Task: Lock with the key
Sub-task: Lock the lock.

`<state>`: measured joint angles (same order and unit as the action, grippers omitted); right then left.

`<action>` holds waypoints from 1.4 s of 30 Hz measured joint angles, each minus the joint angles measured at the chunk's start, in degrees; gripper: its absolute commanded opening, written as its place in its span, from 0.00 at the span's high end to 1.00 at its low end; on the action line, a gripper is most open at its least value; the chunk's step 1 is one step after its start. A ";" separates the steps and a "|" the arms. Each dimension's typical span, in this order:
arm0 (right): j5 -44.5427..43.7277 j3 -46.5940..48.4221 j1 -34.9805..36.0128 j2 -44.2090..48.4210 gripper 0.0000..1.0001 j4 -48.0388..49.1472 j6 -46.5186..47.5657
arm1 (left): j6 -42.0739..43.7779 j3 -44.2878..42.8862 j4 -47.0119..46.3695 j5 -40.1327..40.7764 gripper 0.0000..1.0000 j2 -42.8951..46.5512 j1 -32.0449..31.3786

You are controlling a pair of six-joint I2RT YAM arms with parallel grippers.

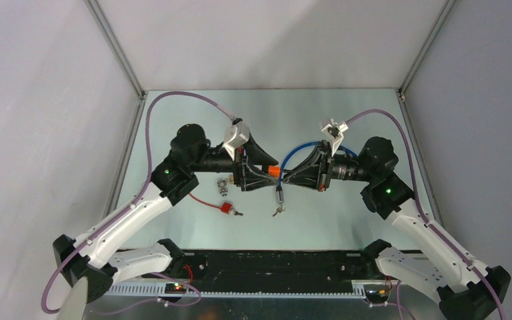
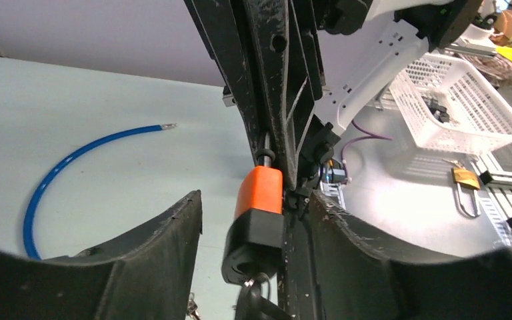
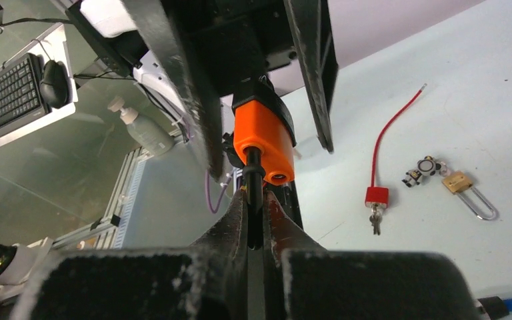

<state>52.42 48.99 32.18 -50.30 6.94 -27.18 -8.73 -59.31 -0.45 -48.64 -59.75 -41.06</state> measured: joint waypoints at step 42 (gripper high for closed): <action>-2.27 1.70 -4.66 -0.35 0.31 -6.01 2.56 | -13.33 4.28 -4.59 -0.68 1.00 -2.29 4.63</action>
<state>50.15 50.70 27.53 -50.65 0.93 -24.62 -22.06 -55.02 -5.04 -49.32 -62.04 -36.42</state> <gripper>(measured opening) 0.762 0.311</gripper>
